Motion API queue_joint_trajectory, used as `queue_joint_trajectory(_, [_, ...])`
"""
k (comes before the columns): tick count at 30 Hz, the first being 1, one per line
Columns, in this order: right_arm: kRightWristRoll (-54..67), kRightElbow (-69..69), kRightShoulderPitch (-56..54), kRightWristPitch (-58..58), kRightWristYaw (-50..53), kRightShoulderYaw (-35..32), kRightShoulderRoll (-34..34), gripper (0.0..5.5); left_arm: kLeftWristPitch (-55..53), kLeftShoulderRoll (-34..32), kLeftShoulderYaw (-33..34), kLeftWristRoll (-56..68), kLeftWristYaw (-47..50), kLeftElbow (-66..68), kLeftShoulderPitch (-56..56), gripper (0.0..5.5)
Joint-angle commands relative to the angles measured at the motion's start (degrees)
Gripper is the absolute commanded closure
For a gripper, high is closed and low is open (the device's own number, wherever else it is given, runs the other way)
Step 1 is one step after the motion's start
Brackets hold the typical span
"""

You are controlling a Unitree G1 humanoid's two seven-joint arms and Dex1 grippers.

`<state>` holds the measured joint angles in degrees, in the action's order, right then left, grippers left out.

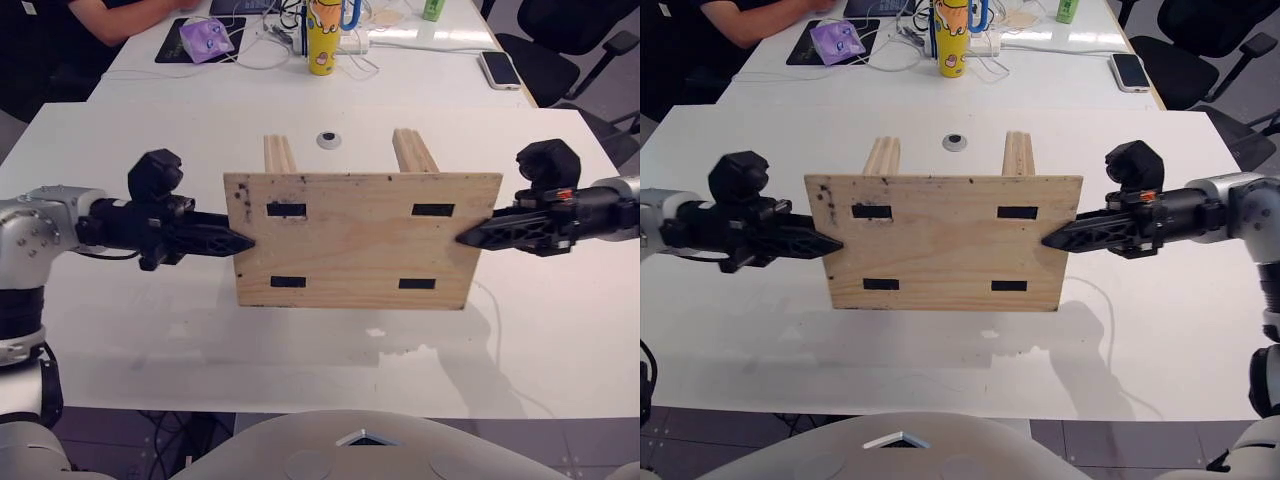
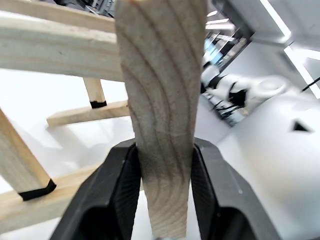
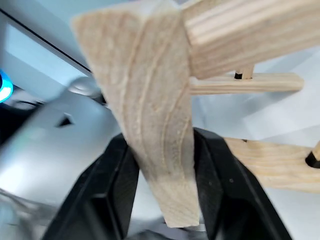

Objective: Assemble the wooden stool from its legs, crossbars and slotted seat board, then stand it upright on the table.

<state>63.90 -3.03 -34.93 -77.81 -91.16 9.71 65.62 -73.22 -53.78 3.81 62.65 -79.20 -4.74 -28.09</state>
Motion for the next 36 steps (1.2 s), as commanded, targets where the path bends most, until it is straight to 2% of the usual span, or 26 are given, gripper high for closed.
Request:
queue_joint_trajectory(1, [24.0, -3.0, -14.9, -14.7, -1.3, 10.1, 6.3, 4.01, -17.8, -5.3, 2.1, 9.8, -0.3, 4.5, -13.0, 4.17])
queue_joint_trajectory(4, [23.9, -11.2, -20.1, -14.7, -1.2, 17.7, 4.0, 4.01, -19.2, -5.7, -0.2, 8.7, -0.1, 9.0, -14.7, 4.17])
queue_joint_trajectory(7, [19.2, -15.3, -19.6, -14.7, 0.5, 21.0, 0.0, 4.01, -19.0, -3.5, -2.3, 5.3, 0.9, 11.9, -12.5, 4.17])
queue_joint_trajectory(9, [15.4, -20.4, -18.0, -14.7, 2.9, 21.3, -3.6, 4.01, -17.4, -0.9, -3.2, 2.4, 2.5, 15.7, -11.6, 4.17])
queue_joint_trajectory(12, [10.6, -27.4, -15.8, -14.7, 1.9, 20.8, -6.6, 3.41, -14.3, 3.1, -3.5, -1.9, 4.5, 24.9, -13.1, 3.55])
queue_joint_trajectory(16, [4.3, -34.1, -15.0, -14.5, 1.1, 18.6, -9.4, 2.8, -9.8, 4.8, -2.1, -6.9, 5.0, 36.2, -14.3, 2.96])
queue_joint_trajectory(19, [-0.3, -37.1, -14.6, -12.3, -0.6, 16.9, -10.1, 2.33, -5.9, 4.3, 0.1, -9.8, 4.6, 42.8, -14.1, 2.78])
queue_joint_trajectory(23, [-5.6, -37.1, -9.7, -2.9, -1.3, 15.1, -6.5, 2.33, 2.4, -1.8, 0.2, -15.0, -1.1, 41.8, -6.1, 2.78])
queue_joint_trajectory(26, [-12.1, -33.2, 1.9, 13.5, -1.3, 13.3, -2.3, 2.33, 13.9, -7.8, 0.1, -20.1, -7.4, 36.3, 10.1, 2.78])
queue_joint_trajectory(28, [-12.0, -23.0, 13.0, 21.6, -1.3, 12.2, 2.5, 2.51, 25.6, -10.8, 0.6, -24.6, -10.4, 26.0, 24.3, 2.78])
queue_joint_trajectory(30, [-12.0, -10.7, 22.8, 27.8, -1.3, 11.0, 6.7, 2.72, 33.6, -13.9, 5.1, -25.6, -12.7, 10.6, 39.0, 2.78])
queue_joint_trajectory(33, [-12.2, 1.7, 32.5, 32.7, -0.5, 6.4, 8.2, 3.23, 35.2, -15.0, 12.7, -25.2, -13.1, -5.2, 48.9, 3.21])
queue_joint_trajectory(35, [-14.4, 10.6, 38.3, 37.2, 4.5, 2.6, 5.3, 3.54, 32.6, -13.0, 15.9, -22.9, -11.4, -15.5, 50.3, 3.51])
queue_joint_trajectory(36, [-14.4, 15.2, 40.5, 37.9, 5.6, 2.0, 4.9, 3.71, 27.7, -11.2, 17.2, -17.1, -8.8, -19.2, 48.8, 3.67])
